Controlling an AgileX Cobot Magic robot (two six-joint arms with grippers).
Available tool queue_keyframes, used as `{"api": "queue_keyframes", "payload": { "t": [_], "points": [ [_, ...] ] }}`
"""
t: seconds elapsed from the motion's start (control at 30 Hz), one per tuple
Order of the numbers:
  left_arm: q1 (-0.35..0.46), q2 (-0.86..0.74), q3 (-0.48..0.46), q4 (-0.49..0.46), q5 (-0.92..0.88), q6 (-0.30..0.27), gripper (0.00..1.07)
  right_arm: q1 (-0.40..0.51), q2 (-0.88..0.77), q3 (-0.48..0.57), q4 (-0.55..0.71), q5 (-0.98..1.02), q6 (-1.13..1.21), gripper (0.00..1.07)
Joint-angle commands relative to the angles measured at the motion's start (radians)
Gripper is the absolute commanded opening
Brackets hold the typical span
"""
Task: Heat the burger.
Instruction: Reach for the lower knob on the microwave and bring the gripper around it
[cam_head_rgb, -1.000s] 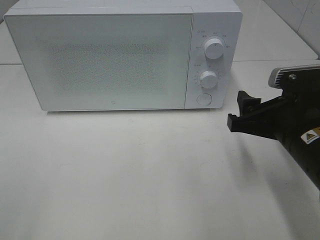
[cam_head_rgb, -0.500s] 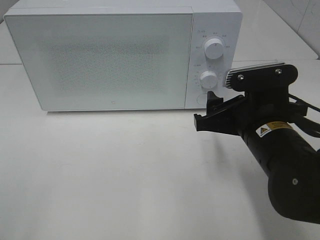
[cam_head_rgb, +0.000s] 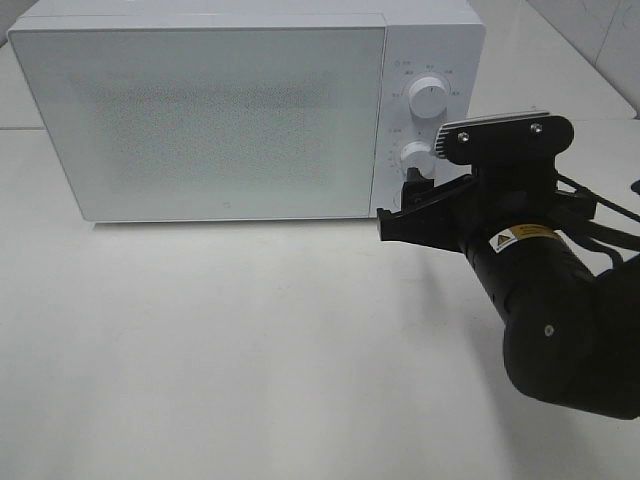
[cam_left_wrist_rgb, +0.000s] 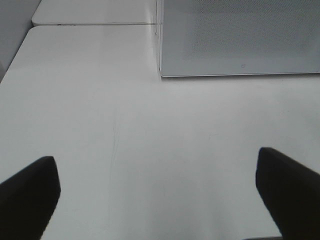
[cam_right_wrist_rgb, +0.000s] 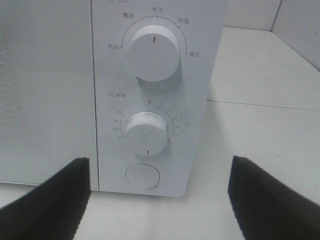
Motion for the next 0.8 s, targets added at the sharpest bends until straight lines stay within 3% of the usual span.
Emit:
{"api": "queue_keyframes", "payload": {
  "t": [0.03,0.2,0.8],
  "points": [
    [0.002,-0.017,0.004,-0.010,0.003,-0.005,1.01,-0.013,0.039,-0.036,-0.005,-0.100,-0.001,0.74],
    [0.002,-0.017,0.004,-0.010,0.003,-0.005,1.01,-0.013,0.105,-0.113,0.051,-0.101,-0.033,0.74],
    [0.002,-0.017,0.004,-0.009,0.003,-0.005,1.01,-0.078,0.249,-0.302,0.021,-0.099,0.003,0.74]
  ]
}}
